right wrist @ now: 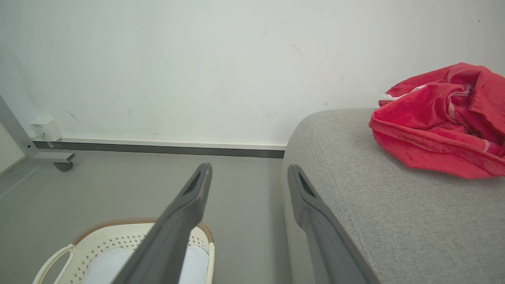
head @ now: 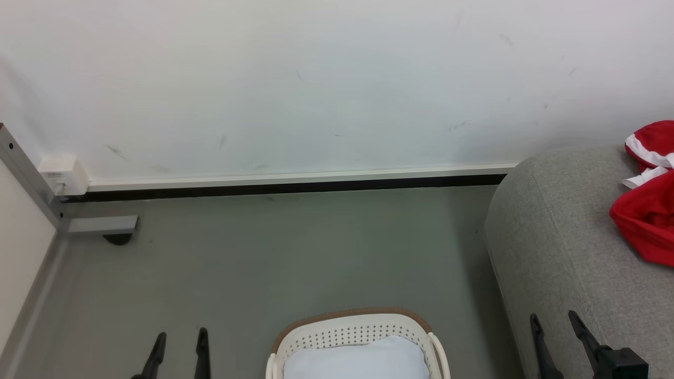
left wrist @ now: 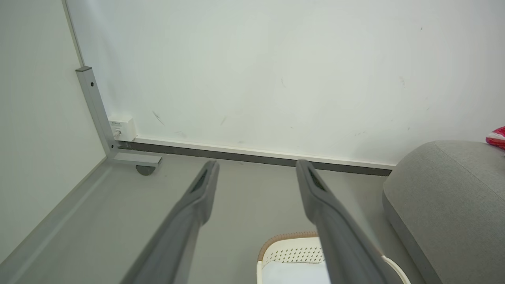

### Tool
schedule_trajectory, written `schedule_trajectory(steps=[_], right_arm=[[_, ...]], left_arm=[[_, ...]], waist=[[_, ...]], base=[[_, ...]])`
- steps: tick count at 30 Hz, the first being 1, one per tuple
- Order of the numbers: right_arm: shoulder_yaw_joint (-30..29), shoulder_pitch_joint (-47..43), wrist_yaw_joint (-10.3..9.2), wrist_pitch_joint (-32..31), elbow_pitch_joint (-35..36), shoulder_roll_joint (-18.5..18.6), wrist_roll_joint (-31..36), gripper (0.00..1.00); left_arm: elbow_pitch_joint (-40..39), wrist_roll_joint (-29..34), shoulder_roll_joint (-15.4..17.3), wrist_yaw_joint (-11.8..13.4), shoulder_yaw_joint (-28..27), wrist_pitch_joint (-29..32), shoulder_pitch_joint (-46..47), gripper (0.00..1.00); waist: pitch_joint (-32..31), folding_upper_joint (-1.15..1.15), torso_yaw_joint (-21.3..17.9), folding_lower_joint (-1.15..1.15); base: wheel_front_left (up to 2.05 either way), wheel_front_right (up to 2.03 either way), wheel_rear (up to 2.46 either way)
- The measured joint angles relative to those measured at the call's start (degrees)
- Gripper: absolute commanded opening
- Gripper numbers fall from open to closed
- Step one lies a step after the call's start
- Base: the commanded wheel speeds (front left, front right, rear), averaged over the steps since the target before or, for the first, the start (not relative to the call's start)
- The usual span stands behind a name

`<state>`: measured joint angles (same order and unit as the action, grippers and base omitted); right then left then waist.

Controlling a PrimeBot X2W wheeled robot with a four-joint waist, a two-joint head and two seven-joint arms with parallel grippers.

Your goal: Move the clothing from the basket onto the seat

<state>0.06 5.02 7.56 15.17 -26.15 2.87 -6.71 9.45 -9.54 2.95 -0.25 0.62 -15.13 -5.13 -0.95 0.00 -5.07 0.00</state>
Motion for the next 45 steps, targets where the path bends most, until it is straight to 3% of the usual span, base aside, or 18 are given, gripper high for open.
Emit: schedule_trajectory(steps=[11,12,19,45], right_arm=[[0.3,0.7,0.00,0.0,-0.3,0.0,-0.2,1.00],[0.3,0.7,0.00,0.0,-0.3,0.0,-0.2,0.00],[0.0,-1.4,0.00,-0.8,-2.9,-0.7,-1.1,0.00],[-1.9,-1.3,0.00,-7.2,1.9,-0.7,-28.3,0.00]], left_arm=[[0.7,0.0,-0.1,-0.3,-0.5,0.0,0.0,1.00],[0.9,-0.1,-0.1,-0.5,-0.5,0.0,0.0,0.00],[4.0,-1.3,-0.6,-0.5,-0.2,0.6,-0.4,0.00],[4.3,-27.3,-0.6,-2.7,-2.2,7.2,2.6,0.00]], waist=[[-0.1,0.00,0.1,0.00],[-0.1,0.00,0.1,0.00],[-0.1,0.00,0.2,0.00],[0.2,0.00,1.2,0.00]], base=[[0.00,0.00,0.00],[0.00,0.00,0.00],[0.00,0.00,0.00],[0.00,0.00,0.00]])
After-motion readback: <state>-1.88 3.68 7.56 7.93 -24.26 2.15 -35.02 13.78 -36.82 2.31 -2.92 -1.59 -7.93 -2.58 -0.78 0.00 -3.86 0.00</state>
